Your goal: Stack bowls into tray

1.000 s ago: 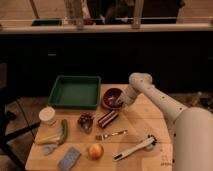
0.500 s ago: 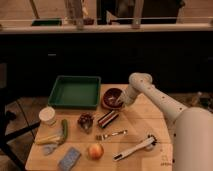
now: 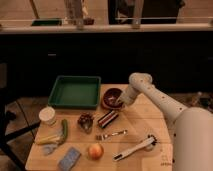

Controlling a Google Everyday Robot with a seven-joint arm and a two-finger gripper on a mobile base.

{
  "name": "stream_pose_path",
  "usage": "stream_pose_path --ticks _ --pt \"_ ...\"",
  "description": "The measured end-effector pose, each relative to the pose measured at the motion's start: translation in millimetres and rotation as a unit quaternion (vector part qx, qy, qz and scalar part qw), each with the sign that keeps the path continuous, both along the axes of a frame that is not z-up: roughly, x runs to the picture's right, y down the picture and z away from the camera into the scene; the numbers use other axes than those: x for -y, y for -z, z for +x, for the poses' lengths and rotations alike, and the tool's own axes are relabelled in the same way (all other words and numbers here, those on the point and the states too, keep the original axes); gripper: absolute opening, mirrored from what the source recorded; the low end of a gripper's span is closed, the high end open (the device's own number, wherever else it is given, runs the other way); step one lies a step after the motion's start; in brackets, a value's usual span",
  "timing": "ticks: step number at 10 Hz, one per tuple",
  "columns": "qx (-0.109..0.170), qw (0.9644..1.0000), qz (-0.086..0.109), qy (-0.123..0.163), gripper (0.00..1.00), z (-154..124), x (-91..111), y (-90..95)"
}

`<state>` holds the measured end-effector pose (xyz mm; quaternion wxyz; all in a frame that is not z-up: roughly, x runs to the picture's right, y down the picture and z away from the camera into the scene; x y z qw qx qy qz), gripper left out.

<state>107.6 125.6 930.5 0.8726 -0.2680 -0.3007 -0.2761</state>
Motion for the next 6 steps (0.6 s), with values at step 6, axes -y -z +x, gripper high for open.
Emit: stream_pose_path --ticks 6 --pt "0.004 0.9996 0.026 0.004 0.04 -1 7 13.7"
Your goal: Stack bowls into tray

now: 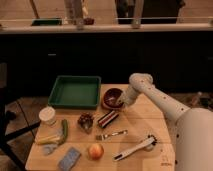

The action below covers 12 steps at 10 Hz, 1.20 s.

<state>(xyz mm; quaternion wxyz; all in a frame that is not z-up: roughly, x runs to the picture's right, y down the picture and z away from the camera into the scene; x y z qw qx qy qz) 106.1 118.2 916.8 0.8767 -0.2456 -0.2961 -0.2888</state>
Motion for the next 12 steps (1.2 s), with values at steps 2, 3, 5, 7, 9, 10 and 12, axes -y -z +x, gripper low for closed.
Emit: stream_pose_path --ticks 2,3,5,7,9,10,12 --pt "0.011 0.9996 0.026 0.0 0.04 -7 19 26.3" --pt "0.017 0.9991 0.04 0.002 0.04 -12 31 40.7" --pt "0.027 0.9976 0.064 0.006 0.04 -23 48 60.7" --pt "0.034 0.9961 0.081 0.011 0.04 -29 53 66.6" --pt "0.037 0.9952 0.09 0.012 0.04 -31 56 69.3" --pt "0.038 0.9948 0.093 0.012 0.04 -31 58 71.0" --pt "0.04 0.9942 0.099 0.011 0.04 -31 62 74.2"
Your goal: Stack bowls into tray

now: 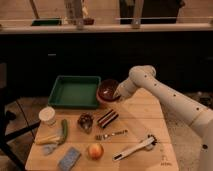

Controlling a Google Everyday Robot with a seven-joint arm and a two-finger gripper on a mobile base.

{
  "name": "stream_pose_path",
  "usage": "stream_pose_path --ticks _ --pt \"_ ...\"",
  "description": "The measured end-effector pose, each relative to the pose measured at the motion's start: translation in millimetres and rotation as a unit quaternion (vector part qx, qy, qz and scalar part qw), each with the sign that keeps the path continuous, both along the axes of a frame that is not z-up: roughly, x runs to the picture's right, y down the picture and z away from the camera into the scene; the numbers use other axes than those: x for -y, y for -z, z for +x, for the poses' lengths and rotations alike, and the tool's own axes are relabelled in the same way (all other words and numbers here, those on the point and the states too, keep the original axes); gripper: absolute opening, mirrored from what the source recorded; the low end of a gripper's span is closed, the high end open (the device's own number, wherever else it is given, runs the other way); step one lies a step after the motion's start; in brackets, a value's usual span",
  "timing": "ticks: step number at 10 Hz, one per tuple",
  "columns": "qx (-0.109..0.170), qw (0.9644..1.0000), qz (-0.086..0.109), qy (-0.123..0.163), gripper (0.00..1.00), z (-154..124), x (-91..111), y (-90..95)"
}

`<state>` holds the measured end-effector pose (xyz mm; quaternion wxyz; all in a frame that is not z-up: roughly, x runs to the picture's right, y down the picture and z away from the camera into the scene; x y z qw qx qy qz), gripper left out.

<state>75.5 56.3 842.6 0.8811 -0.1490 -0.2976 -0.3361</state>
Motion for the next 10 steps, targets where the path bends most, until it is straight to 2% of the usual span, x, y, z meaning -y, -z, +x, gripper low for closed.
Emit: stream_pose_path --ticks 10 --pt "0.009 0.9998 0.019 -0.004 0.04 -2 12 11.8"
